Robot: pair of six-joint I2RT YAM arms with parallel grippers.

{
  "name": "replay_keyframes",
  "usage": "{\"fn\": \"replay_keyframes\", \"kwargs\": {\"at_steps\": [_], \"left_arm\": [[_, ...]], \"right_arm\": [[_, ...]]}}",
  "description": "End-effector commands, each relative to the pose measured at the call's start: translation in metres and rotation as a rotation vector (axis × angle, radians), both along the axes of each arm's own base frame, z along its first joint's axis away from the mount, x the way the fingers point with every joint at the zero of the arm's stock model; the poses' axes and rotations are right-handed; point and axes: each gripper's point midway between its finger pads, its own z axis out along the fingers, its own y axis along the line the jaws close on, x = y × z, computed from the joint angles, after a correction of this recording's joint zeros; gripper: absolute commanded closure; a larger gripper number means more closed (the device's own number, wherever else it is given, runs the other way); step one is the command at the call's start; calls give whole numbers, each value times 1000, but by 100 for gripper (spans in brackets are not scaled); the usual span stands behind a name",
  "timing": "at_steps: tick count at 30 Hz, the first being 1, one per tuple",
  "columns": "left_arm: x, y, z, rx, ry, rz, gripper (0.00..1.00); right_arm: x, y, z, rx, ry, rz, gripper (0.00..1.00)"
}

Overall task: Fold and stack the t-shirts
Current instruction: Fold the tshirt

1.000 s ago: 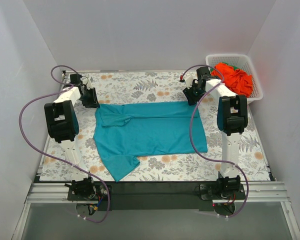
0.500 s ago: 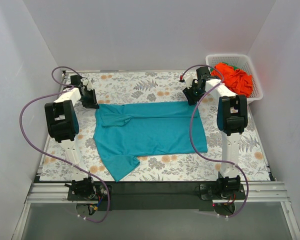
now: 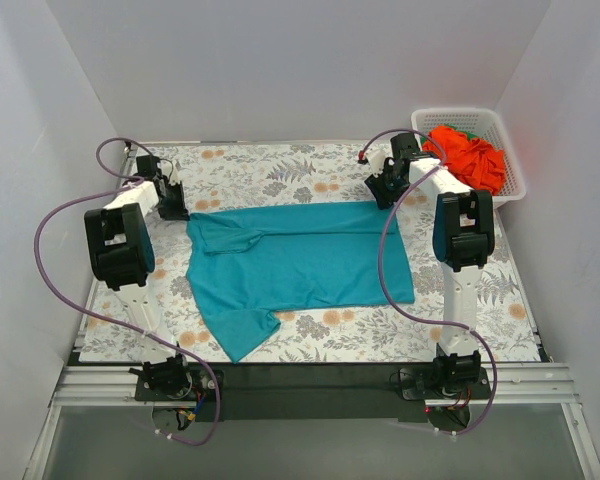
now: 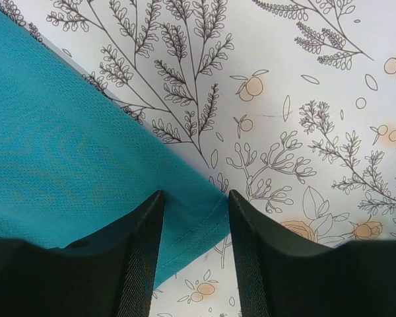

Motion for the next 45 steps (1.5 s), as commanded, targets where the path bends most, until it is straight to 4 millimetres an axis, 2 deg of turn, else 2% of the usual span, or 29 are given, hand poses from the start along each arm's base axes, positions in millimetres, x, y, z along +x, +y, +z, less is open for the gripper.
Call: {"fn": "replay_keyframes", "kwargs": {"at_steps": [1,4,7,8,10,11,12,15,19,20,22,23,25,26,27,30,32,36,39,40,42,43,44,45], "left_arm": [[-18,31,-3,102,41,88,100],[-14,26,-2,72,31,75,100],[-5,19,11,28,-2,58,89],[-2,15,21,10,-26,45,81],[5,12,41,-8,-72,39,78],[7,8,59,-24,-112,26,76],[8,6,68,-33,-132,20,76],[5,-5,93,-69,-169,-21,75],[-16,-22,96,-124,-132,-75,75],[-25,-26,88,-136,-109,-81,76],[-35,-35,89,-161,-106,-101,77],[-45,-40,81,-171,-78,-108,78],[-53,-53,75,-185,-57,-129,80],[-58,-57,72,-188,-49,-131,82],[-67,-65,62,-196,-20,-143,82],[-79,-76,45,-184,18,-155,85],[-79,-76,38,-169,28,-144,86],[-76,-67,18,-133,74,-96,90],[-64,-56,9,-80,83,-63,91],[-62,-52,-2,-67,112,-56,92],[-46,-44,-6,-25,103,-65,91],[-42,-39,-17,-3,124,-59,92],[-26,-37,-11,7,92,-63,92],[-19,-34,-11,13,85,-66,91]], "right_arm": [[-12,-26,-43,-113,83,-29,50],[-12,-21,-36,-86,78,-28,50],[-10,-9,-20,-26,57,-15,48],[-10,-2,-14,4,51,-5,48],[-5,4,8,36,17,-1,46],[-7,10,18,66,14,11,45],[-4,13,33,82,-14,13,43],[-2,19,66,127,-61,24,40],[-9,22,86,148,-75,33,41],[-15,21,82,150,-59,36,43],[-23,21,82,145,-47,46,47],[-31,19,73,141,-21,46,50],[-39,18,68,134,-2,51,57],[-48,17,57,131,33,51,59],[-52,17,53,128,45,51,62],[-67,16,32,124,106,51,68],[-70,14,22,108,127,47,69],[-68,6,-5,59,167,28,71],[-56,0,-19,20,165,10,71],[-48,-1,-19,12,147,2,71],[-38,-5,-24,-10,132,-23,71],[-33,-4,-25,-13,123,-29,71],[-20,-4,-18,-17,91,-38,70],[-16,-4,-21,-14,91,-46,69]]}}
